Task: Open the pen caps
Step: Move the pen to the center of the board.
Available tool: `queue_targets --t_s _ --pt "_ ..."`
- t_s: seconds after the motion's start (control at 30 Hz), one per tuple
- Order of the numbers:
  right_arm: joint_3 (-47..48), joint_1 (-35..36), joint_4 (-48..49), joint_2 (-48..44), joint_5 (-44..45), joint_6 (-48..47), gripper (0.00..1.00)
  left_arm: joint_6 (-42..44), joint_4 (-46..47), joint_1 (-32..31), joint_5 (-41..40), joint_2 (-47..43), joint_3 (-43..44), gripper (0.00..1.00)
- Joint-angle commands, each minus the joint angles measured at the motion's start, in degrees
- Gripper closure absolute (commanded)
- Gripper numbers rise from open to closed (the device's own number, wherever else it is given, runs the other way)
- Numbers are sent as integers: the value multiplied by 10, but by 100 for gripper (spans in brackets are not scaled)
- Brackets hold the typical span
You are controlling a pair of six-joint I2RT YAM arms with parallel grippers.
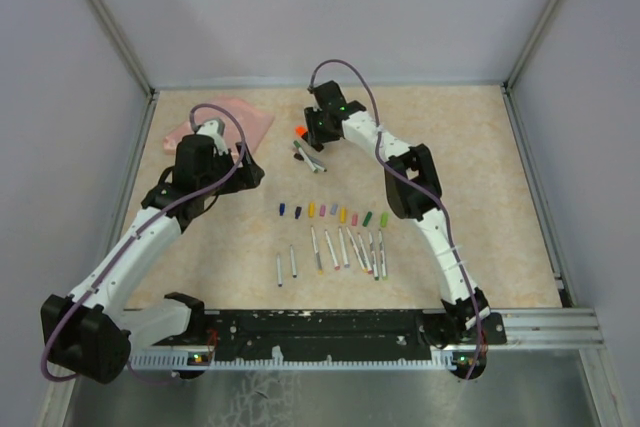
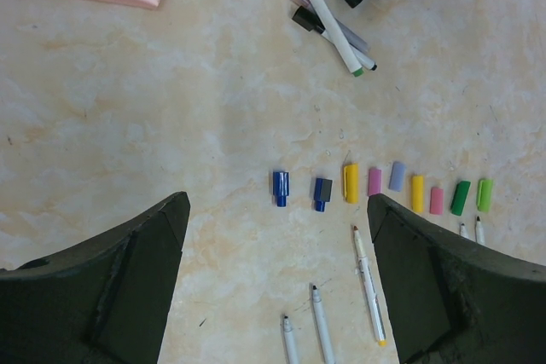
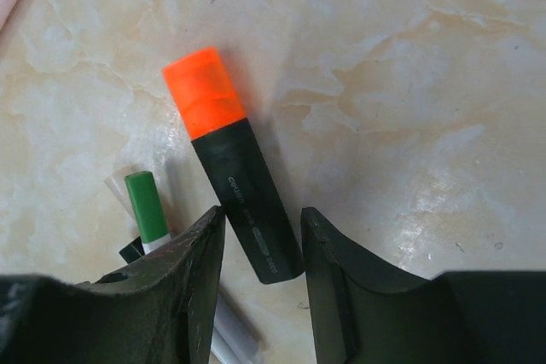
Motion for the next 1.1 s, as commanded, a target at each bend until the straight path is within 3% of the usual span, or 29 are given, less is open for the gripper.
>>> queue_targets --t_s 0.0,0.53,1.07 --pt "24 2 -36 5 39 -34 59 7 17 4 10 -1 18 10" --pt "-44 2 -41 -38 85 -78 70 2 17 5 21 -7 14 10" --pt "-346 -6 54 -231 86 -39 72 -11 34 5 63 -10 1 11"
